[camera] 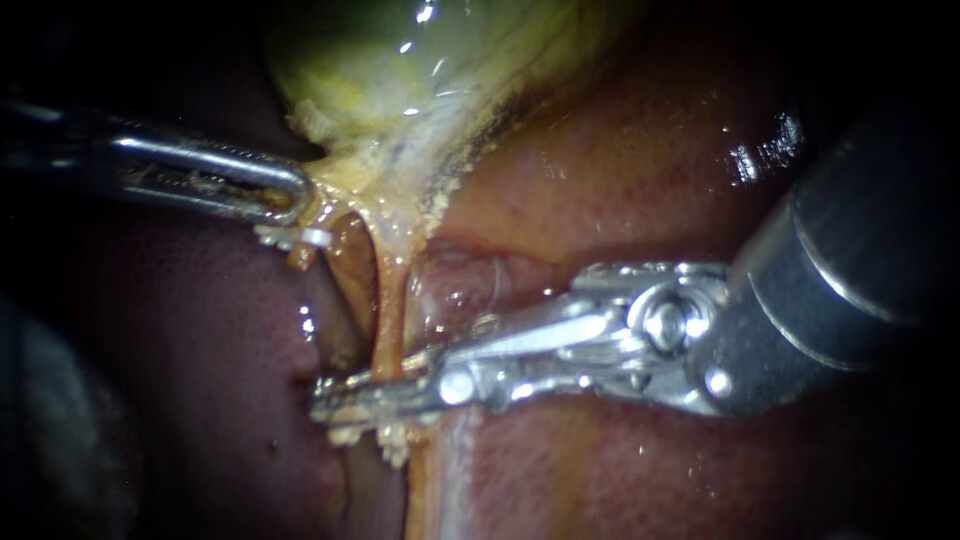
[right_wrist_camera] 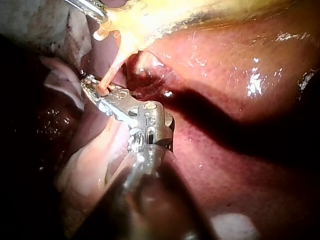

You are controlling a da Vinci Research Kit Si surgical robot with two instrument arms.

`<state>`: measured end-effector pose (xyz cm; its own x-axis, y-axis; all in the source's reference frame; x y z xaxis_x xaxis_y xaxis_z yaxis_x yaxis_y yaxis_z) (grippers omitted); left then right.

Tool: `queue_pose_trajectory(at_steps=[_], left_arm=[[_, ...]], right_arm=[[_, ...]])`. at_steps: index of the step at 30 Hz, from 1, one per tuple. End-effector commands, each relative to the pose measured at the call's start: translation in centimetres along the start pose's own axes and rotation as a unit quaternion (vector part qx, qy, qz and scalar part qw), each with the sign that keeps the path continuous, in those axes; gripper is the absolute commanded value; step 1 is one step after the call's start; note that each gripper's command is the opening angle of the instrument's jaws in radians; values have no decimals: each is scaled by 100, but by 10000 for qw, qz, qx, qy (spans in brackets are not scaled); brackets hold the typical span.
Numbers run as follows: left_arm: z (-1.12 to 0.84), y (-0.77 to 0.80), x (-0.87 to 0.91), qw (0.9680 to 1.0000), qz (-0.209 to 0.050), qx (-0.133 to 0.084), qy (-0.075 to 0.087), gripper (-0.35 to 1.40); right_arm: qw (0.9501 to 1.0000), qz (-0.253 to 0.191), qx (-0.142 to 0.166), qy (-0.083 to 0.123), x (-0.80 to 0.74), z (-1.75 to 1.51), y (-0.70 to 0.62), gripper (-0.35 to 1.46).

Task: Going back second clip right tube

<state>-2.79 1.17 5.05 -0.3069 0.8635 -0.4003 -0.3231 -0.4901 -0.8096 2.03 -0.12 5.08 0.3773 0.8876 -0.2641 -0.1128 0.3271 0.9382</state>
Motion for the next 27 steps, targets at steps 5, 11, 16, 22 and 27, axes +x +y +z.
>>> queue_pose_trajectory(at_steps=[5, 11, 16, 22, 27], left_arm=[[0, 0, 0, 10000, 1, -1, 1, -35], [-1, 0, 0, 10000, 1, -1, 1, -35], [-1, 0, 0, 10000, 1, -1, 1, -35], [-1, 0, 0, 10000, 1, -1, 1, -35], [-1, 1, -1, 10000, 1, 0, 1, -35]], right_arm=[[9986, -522, 8, 2, -3, 5, 5, 30], [9962, -871, -16, 0, -15, 13, 23, 44], [9930, -1179, -91, 72, -24, 14, 43, 47], [9881, -1494, -269, 234, -24, 7, 56, 50], [9841, -1734, -279, 245, -29, -7, 62, 50]])
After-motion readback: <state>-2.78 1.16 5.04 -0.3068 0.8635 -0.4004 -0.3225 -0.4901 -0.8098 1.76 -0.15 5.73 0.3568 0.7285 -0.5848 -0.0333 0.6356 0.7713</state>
